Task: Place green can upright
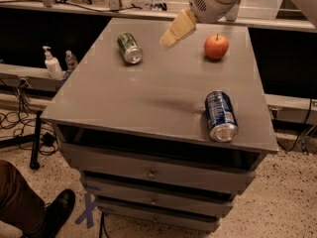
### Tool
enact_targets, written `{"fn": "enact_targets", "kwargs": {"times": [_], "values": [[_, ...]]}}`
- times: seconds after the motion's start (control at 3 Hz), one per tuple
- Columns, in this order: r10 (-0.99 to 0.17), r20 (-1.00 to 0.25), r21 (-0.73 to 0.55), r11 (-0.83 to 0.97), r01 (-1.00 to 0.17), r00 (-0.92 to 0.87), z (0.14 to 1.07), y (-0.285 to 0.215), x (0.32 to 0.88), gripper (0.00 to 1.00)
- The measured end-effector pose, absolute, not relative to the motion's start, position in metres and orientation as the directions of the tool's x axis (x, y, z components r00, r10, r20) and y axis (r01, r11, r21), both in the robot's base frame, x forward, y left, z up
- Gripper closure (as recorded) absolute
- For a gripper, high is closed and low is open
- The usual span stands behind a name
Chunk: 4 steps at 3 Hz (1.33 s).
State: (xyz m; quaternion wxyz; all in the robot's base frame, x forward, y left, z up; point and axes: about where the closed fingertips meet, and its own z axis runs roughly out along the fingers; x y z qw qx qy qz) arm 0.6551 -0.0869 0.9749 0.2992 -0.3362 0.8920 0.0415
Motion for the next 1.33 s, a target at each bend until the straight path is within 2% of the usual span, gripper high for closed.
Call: {"fn": "enact_targets", "kwargs": {"times": [0.67, 1.33], "values": [[-0.551, -0.573, -0.095, 0.780, -0.618, -0.607, 0.974, -0.073, 0.668, 0.00], [-0.445, -0.593, 0.017, 0.826, -0.563, -0.671, 0.962, -0.003, 0.724, 0.00]]}}
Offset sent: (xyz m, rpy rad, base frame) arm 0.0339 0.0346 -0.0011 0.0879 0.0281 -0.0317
